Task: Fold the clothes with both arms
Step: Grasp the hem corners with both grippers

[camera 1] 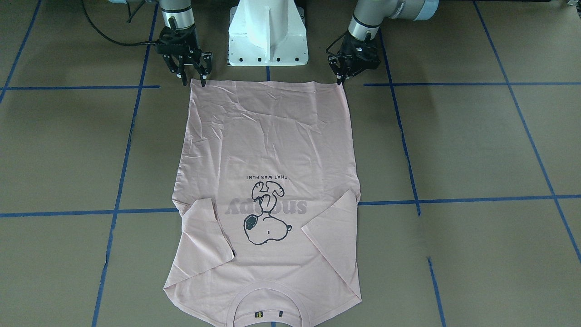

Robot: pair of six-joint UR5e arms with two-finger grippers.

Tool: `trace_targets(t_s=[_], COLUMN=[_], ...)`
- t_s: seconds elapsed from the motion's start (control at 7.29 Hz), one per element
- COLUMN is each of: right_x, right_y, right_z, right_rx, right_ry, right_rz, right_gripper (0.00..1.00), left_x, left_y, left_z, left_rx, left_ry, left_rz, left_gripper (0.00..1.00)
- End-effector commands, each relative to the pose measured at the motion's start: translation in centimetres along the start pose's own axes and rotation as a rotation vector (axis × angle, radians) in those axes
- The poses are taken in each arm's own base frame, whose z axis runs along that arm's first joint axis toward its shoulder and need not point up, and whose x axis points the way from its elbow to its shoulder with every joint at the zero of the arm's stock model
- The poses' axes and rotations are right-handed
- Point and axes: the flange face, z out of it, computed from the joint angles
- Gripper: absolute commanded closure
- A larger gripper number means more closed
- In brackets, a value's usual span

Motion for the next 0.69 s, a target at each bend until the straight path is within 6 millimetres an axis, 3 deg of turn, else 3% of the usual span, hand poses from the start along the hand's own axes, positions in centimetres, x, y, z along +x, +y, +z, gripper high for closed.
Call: trace_targets(t_s=[0.0,0.41,0.55], right_x=[0.01,0.23,0.15], right_y=[0.2,0.37,0.37], right_z=[0.32,0.86,0.83], right_rx=[0.0,0.001,0.001], right_ry=[0.005,0.015,0.014], right_rz=[0.0,-0.002,-0.002], right_gripper=[0.44,0.44,0.52], left_x=[0.01,0.02,0.02], left_y=[0.0,0.09,0.08], left_z=[-0.01,0.05,0.05], left_rx=[0.0,-0.003,-0.001], left_ry=[0.0,0.002,0.002], left_rz=[0.0,0.001,0.001], left_gripper=[1.0,1.0,1.0])
